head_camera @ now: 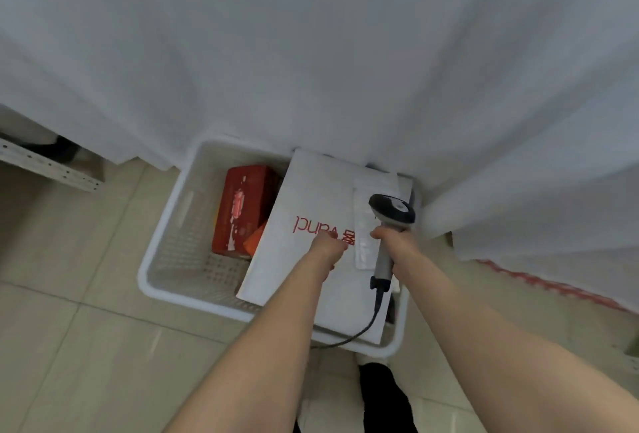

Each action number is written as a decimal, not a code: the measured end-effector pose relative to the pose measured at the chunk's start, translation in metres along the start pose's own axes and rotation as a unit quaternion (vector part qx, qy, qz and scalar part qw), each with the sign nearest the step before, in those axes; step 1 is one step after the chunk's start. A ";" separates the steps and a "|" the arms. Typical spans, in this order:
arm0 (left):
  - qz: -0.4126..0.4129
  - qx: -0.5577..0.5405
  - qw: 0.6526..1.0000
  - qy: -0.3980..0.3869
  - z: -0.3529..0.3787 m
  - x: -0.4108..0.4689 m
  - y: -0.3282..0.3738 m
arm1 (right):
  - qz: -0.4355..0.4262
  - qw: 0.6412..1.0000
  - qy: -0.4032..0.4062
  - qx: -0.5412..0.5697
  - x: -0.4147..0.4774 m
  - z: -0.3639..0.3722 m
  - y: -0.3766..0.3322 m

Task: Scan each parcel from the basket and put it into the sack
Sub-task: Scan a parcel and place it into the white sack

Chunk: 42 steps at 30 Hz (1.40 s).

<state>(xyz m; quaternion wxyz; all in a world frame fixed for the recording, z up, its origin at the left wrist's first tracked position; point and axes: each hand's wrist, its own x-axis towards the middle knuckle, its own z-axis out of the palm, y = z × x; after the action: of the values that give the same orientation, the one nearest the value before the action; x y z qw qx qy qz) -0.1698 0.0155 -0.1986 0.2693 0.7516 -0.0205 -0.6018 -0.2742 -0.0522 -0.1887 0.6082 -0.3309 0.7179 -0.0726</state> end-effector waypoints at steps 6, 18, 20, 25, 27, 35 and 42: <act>-0.008 -0.030 0.999 0.015 0.049 0.059 -0.011 | 0.015 0.997 -0.051 -0.055 0.066 -0.002 0.015; 0.095 -0.073 0.988 0.095 0.007 -0.008 0.014 | 0.024 0.987 -0.157 0.019 0.008 0.016 -0.023; 0.109 -0.079 0.990 0.046 -0.018 -0.041 0.028 | 0.003 0.984 -0.177 0.032 -0.026 0.031 -0.043; 0.137 -0.119 0.983 0.032 -0.088 -0.127 0.056 | -0.030 0.984 -0.174 -0.006 -0.115 0.063 -0.088; 0.145 -0.146 0.972 0.111 -0.120 -0.159 0.062 | -0.046 0.982 -0.181 0.006 -0.151 0.076 -0.102; 0.108 -0.293 0.928 0.203 -0.261 -0.281 0.035 | -0.070 0.956 -0.280 -0.044 -0.302 0.126 -0.130; 0.189 -0.297 0.873 0.339 -0.346 -0.352 0.006 | -0.173 0.940 -0.289 -0.058 -0.401 0.164 -0.130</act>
<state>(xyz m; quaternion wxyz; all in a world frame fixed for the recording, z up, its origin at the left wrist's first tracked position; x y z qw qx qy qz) 0.0520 0.2663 0.1637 0.5786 0.7760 0.1103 -0.2255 -0.0561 0.1227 0.1667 0.7473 -0.4915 0.4457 -0.0366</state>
